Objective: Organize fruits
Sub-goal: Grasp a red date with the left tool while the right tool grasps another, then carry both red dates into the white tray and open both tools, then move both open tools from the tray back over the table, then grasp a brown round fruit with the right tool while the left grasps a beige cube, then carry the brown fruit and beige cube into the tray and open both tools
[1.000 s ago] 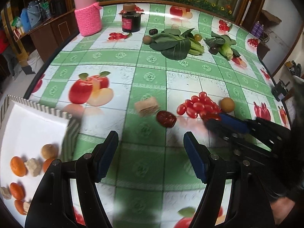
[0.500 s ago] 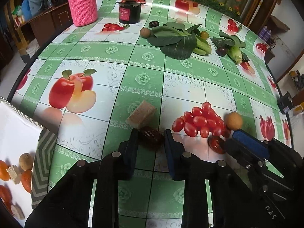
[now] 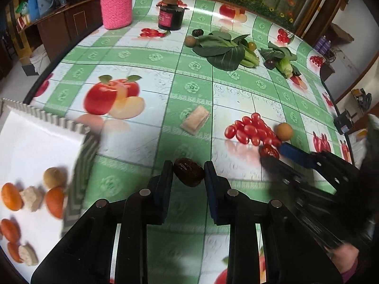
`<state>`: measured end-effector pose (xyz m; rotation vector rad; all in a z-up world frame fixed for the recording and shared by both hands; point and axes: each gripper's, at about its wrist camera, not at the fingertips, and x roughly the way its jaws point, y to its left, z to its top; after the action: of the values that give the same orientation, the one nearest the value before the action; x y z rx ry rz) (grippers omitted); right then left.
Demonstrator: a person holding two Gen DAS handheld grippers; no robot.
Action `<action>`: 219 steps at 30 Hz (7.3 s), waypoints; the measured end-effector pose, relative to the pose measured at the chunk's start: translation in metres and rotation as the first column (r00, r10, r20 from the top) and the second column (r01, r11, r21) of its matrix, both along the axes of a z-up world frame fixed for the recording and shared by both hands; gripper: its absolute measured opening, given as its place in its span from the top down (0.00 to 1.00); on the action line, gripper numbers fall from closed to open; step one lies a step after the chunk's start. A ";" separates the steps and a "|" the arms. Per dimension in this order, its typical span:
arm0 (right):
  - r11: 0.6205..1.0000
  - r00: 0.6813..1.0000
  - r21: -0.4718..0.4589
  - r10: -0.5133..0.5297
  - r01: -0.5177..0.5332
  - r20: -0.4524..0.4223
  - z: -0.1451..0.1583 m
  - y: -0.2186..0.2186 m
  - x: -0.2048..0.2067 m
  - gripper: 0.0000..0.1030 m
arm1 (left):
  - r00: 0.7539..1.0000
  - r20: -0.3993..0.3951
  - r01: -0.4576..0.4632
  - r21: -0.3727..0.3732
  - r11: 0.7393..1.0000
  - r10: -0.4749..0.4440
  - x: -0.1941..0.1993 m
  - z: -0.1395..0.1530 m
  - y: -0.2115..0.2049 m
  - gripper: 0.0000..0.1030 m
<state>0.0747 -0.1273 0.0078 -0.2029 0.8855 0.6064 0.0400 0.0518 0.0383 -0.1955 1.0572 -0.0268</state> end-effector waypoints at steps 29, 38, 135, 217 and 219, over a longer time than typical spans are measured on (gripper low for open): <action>0.957 0.988 0.255 0.153 -0.141 -0.028 0.045 0.103 -0.094 0.81 | 0.974 0.115 -0.195 -0.016 0.981 0.195 -0.139 0.053 0.156 0.75; 0.938 0.964 0.237 0.266 -0.254 -0.020 0.047 0.163 -0.117 0.81 | 0.959 0.109 -0.264 0.011 0.965 0.261 -0.177 0.046 0.193 0.75; 0.956 0.972 0.177 -0.230 0.233 -0.041 0.038 -0.058 -0.050 0.70 | 0.993 0.114 -0.001 0.156 0.988 -0.017 -0.055 0.023 -0.003 0.41; 0.960 0.982 0.215 0.188 -0.179 -0.021 0.045 0.149 -0.120 0.75 | 0.962 0.193 -0.231 0.195 0.953 0.193 -0.177 0.035 0.142 0.78; 0.958 0.979 0.211 0.202 -0.194 -0.018 0.046 0.156 -0.122 0.75 | 0.960 0.189 -0.243 0.196 0.950 0.207 -0.180 0.033 0.148 0.78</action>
<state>-0.0476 0.0287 0.0534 -0.0905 0.8385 0.8877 -0.1402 0.1997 0.0711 -0.1121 0.8588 0.2753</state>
